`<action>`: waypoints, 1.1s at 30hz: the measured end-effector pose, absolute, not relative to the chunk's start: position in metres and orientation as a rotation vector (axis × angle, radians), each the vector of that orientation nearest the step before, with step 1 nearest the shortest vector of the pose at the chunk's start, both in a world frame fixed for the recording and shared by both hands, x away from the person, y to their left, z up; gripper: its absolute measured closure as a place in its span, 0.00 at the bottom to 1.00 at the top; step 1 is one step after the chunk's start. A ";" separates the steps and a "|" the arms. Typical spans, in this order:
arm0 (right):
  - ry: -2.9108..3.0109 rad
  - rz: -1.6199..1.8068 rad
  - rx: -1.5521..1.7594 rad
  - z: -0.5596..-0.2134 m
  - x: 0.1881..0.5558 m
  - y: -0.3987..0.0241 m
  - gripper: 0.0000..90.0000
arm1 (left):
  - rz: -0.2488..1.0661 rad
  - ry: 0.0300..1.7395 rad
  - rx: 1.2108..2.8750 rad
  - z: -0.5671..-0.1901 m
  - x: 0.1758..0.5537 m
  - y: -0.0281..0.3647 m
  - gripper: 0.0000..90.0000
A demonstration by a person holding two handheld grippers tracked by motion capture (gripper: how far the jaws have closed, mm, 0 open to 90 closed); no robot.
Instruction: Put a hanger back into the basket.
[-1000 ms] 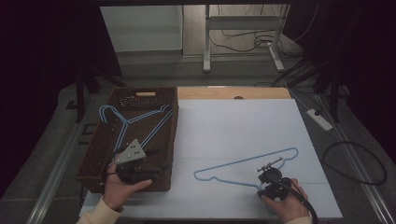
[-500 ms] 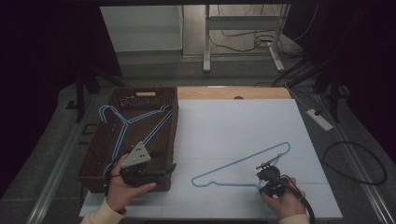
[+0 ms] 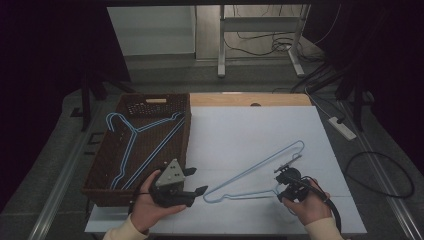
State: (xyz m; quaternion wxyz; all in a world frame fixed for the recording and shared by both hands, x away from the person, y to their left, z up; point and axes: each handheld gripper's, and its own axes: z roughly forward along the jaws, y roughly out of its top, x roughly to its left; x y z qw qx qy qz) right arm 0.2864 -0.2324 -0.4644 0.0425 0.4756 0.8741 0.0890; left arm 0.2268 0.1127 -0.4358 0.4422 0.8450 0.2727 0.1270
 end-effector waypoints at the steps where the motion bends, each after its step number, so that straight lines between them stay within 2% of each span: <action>1: 2.678 0.277 1.448 -0.465 0.287 -0.233 0.96 | 0.311 0.672 2.106 -0.437 0.227 0.109 0.39; 17: 2.729 0.348 1.384 -0.451 0.289 -0.228 0.96 | 0.233 0.590 2.286 -0.474 0.245 0.036 0.40; 22: 2.737 0.367 1.382 -0.449 0.289 -0.227 0.96 | 0.246 0.578 2.351 -0.490 0.256 0.015 0.41; 27: 2.755 0.375 1.373 -0.449 0.290 -0.227 0.96 | 0.243 0.559 2.398 -0.502 0.262 0.000 0.44; 33: 2.763 0.398 1.373 -0.447 0.289 -0.226 0.96 | 0.233 0.521 2.428 -0.508 0.263 -0.010 0.55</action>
